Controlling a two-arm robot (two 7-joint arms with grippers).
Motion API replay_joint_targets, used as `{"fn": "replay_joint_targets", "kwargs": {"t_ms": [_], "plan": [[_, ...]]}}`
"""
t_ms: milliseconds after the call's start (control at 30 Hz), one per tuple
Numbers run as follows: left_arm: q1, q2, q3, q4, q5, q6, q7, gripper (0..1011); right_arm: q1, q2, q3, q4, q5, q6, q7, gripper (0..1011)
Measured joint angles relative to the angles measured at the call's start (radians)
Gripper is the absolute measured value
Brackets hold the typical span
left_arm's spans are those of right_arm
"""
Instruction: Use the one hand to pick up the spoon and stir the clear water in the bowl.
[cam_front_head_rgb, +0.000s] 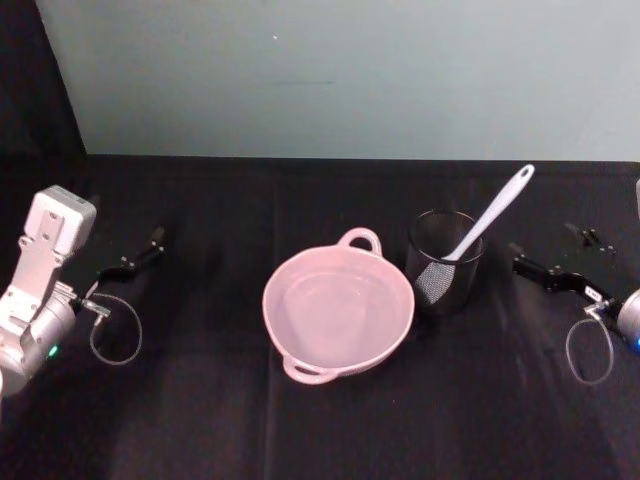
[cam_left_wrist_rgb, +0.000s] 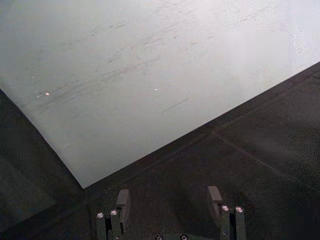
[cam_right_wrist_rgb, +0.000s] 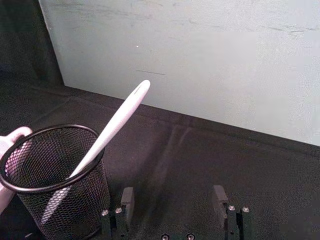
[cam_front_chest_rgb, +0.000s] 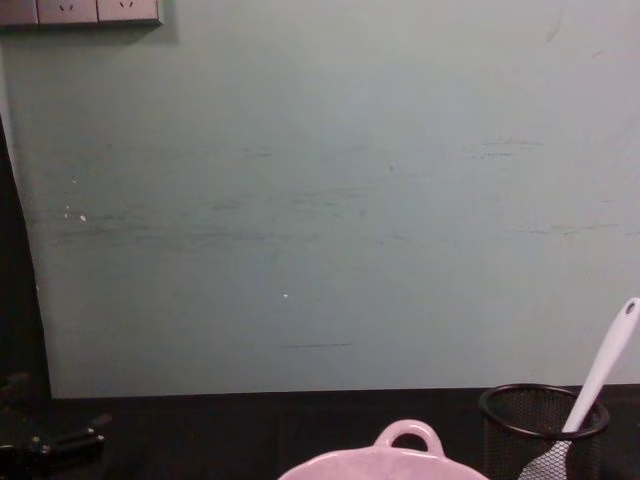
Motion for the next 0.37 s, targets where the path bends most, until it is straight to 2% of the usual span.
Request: {"fn": "replay_joint_targets", "kwargs": {"t_ms": [367], "plan": [[0.0, 0.0, 0.0, 0.0, 0.0, 0.0, 0.0, 1011, 0.0, 0.0, 0.0, 0.0, 0.001, -0.002, 0.0, 1003]]}}
